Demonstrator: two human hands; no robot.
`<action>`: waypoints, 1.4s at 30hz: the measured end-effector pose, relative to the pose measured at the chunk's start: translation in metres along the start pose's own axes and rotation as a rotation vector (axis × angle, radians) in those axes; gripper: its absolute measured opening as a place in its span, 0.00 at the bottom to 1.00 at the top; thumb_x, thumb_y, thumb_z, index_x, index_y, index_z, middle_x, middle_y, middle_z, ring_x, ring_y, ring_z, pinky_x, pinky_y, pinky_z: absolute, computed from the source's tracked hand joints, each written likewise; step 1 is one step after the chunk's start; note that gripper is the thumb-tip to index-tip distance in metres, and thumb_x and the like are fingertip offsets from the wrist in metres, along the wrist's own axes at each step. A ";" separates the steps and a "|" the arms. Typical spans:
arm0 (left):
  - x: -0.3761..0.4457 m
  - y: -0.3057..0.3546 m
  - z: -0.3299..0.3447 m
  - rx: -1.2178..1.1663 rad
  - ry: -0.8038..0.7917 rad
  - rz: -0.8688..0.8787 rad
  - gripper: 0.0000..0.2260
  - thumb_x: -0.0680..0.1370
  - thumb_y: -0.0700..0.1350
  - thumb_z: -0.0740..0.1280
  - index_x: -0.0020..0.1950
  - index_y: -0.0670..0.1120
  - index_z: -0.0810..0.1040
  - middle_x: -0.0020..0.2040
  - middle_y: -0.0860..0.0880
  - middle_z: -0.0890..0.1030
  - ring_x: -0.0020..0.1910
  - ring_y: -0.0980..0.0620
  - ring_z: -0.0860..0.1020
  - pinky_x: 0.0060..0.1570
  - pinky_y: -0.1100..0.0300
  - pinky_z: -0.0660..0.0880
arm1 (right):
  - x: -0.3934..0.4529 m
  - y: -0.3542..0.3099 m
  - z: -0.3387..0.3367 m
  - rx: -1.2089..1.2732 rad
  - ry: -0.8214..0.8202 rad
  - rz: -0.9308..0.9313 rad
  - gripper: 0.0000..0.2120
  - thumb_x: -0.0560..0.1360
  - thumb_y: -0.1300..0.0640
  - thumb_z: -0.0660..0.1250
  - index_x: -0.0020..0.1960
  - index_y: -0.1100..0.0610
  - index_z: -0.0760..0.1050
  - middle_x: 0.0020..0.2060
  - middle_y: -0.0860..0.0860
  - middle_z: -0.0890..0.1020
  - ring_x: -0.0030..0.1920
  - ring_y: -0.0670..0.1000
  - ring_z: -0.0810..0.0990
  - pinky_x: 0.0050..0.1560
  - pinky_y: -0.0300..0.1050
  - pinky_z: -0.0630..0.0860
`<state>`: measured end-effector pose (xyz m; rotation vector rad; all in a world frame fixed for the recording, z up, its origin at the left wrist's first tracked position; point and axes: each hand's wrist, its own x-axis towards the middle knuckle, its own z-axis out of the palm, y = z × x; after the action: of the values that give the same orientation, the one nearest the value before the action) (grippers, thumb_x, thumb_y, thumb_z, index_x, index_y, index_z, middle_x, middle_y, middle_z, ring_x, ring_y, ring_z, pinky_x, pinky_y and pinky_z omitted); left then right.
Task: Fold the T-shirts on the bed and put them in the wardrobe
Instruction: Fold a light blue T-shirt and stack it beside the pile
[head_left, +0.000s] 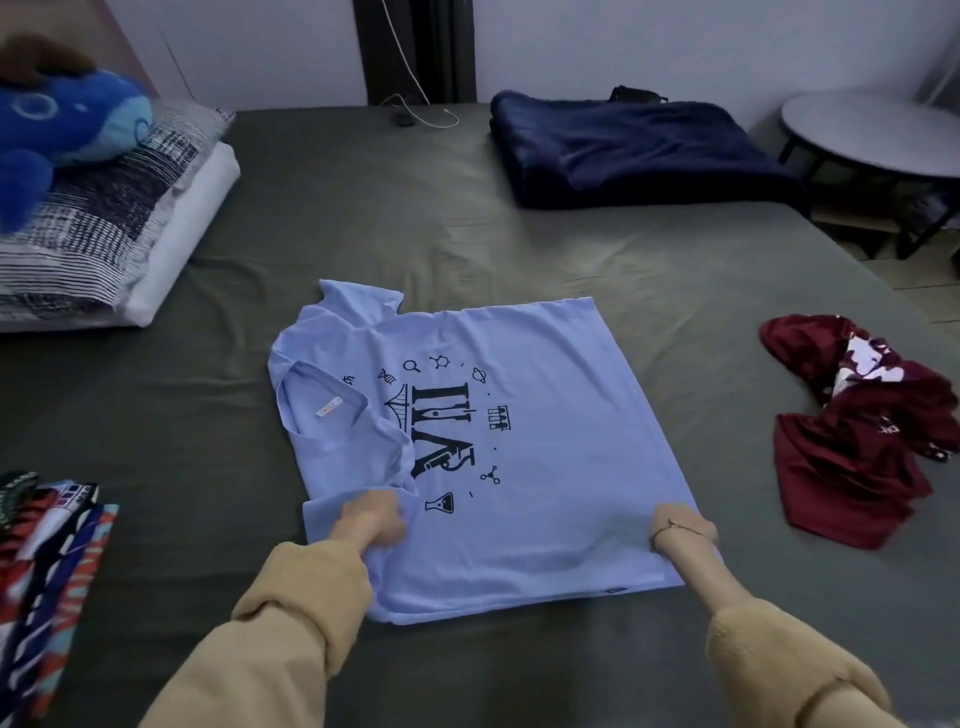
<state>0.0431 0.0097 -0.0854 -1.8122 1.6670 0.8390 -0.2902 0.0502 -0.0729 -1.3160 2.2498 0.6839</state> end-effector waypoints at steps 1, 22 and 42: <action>0.001 -0.003 -0.001 -0.043 0.180 0.019 0.07 0.76 0.41 0.59 0.47 0.45 0.76 0.48 0.46 0.79 0.48 0.47 0.77 0.43 0.59 0.70 | 0.003 -0.010 -0.001 -0.005 -0.011 -0.045 0.16 0.76 0.61 0.62 0.63 0.55 0.73 0.63 0.51 0.75 0.62 0.53 0.75 0.48 0.41 0.70; -0.040 -0.166 0.040 -0.558 -0.355 0.059 0.05 0.74 0.46 0.71 0.42 0.50 0.76 0.38 0.53 0.75 0.35 0.57 0.72 0.30 0.70 0.69 | -0.072 -0.283 0.033 0.581 -0.306 -0.928 0.15 0.72 0.73 0.61 0.57 0.63 0.74 0.34 0.55 0.77 0.28 0.39 0.76 0.38 0.34 0.74; 0.010 -0.173 0.050 -1.038 0.464 0.005 0.18 0.77 0.47 0.67 0.33 0.47 0.62 0.30 0.50 0.63 0.30 0.54 0.61 0.27 0.63 0.57 | -0.092 -0.329 0.075 0.344 -0.431 -1.152 0.21 0.75 0.74 0.57 0.66 0.64 0.70 0.44 0.54 0.76 0.38 0.42 0.73 0.42 0.33 0.72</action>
<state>0.2115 0.0567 -0.1307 -2.8559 1.6010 1.5660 0.0515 0.0187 -0.1395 -1.7386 0.9294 0.1058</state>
